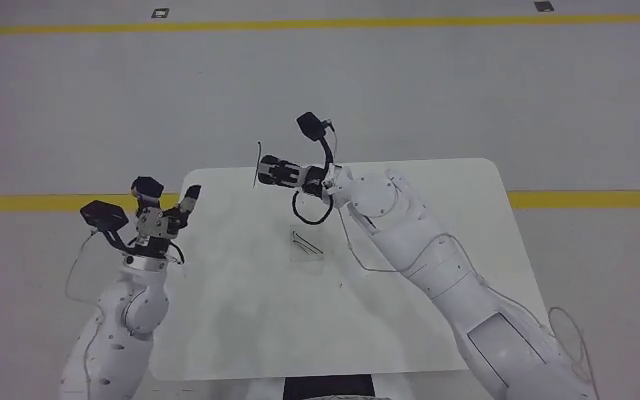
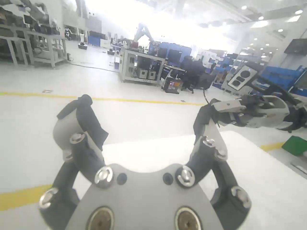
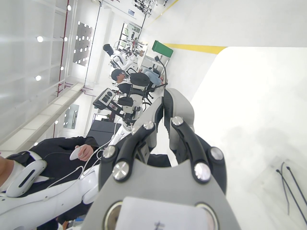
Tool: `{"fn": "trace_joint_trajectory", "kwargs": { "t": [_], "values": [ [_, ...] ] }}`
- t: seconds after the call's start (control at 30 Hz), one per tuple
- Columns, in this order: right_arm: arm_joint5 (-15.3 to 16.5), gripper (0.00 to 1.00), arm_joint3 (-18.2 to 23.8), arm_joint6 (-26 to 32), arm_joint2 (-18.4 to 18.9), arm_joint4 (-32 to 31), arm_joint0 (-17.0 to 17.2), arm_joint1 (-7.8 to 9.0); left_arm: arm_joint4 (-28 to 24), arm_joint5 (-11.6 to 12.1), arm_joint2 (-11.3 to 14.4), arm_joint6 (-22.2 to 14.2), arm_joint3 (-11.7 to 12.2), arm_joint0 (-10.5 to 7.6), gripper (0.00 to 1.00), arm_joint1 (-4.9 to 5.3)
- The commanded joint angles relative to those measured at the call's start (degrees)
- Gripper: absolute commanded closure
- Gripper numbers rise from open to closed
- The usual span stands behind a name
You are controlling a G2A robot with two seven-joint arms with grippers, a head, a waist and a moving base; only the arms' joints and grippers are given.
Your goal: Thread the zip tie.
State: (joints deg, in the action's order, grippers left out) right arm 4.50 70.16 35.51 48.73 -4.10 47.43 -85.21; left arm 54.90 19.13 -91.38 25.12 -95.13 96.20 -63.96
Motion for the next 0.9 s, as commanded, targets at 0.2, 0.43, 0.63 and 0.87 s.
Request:
{"fn": "trace_joint_trajectory", "kwargs": {
  "t": [0.2, 0.43, 0.63, 0.87],
  "values": [
    [-8.25, 1.0, -0.31, -0.7, -2.28, 1.04, -2.89, -1.48, 35.05, -6.51, 0.86, 9.98, 1.17, -1.79, 0.0, 1.08],
    [-13.29, 1.0, -2.08, -3.41, -3.89, 3.92, -5.25, -3.28, 35.05, -17.95, 7.39, 12.55, 2.88, -3.42, 0.0, 7.59],
    [-13.43, 1.0, -2.06, -3.57, -3.93, 4.09, -5.33, -3.36, 35.05, -22.06, 10.68, 14.14, 4.1, -4.35, 0.0, 10.04],
    [-13.43, 1.0, -2.06, -3.57, -3.93, 4.09, -5.33, -3.36, 35.05, -22.06, 10.68, 14.14, 4.1, -4.35, 0.0, 10.04]
  ]
}}
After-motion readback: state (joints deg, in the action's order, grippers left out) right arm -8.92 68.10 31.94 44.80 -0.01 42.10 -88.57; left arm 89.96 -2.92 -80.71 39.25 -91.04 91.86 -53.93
